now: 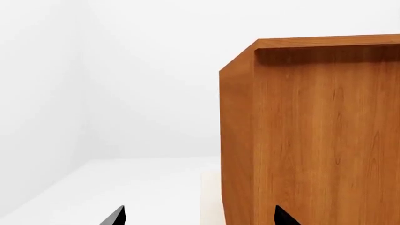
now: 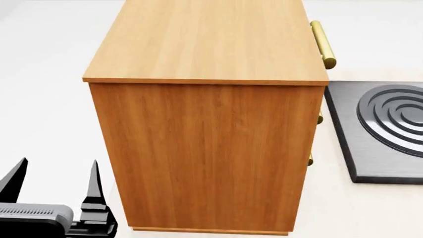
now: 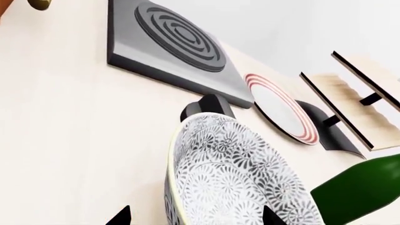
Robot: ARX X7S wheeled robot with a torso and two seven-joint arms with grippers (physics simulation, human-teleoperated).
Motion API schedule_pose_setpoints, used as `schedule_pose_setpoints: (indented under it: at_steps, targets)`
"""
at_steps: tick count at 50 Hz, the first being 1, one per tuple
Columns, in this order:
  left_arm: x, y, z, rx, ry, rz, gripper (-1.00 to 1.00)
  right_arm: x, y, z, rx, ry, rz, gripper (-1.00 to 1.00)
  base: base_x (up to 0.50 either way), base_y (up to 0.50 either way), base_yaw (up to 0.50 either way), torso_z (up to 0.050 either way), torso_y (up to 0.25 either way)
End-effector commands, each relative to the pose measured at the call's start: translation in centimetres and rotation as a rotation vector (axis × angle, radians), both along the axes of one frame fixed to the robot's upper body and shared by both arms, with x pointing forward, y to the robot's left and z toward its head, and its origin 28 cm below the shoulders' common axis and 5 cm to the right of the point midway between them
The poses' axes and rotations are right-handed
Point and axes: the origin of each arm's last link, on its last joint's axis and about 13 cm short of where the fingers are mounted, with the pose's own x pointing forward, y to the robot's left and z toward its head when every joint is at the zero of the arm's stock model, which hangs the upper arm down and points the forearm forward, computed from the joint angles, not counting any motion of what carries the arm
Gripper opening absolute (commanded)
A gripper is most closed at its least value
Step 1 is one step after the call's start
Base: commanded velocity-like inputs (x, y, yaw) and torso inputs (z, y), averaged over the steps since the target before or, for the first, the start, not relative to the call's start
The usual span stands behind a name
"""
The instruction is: Put the bowl on the top of the cabinet.
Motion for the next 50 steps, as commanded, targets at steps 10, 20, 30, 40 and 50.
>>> schedule_pose_setpoints:
  at_steps: [10,20,30,40,50]
  targets:
    - [0.0,0.0,-0.1,0.002,0.001,0.001,1.0,0.4,-0.1,-0.4,0.001,0.007,-0.008,1.0,0.0,0.0,0.0,0.0,0.0]
    - [0.0,0.0,0.0,0.004,0.0,0.0,1.0,0.7,0.0,0.0,-0.008,0.0,-0.004,1.0,0.0,0.0,0.0,0.0,0.0]
    - [0.0,-0.1,0.0,0.006,-0.001,0.0,1.0,1.0,0.0,0.0,-0.009,0.003,-0.004,1.0,0.0,0.0,0.0,0.0,0.0]
    - [0.0,-0.1,0.1,0.005,-0.001,0.0,1.0,1.2,0.0,-0.4,-0.006,0.013,-0.003,1.0,0.0,0.0,0.0,0.0,0.0]
    - [0.0,0.0,0.0,0.004,0.0,0.002,1.0,1.4,-0.2,-0.4,-0.007,0.012,-0.009,1.0,0.0,0.0,0.0,0.0,0.0]
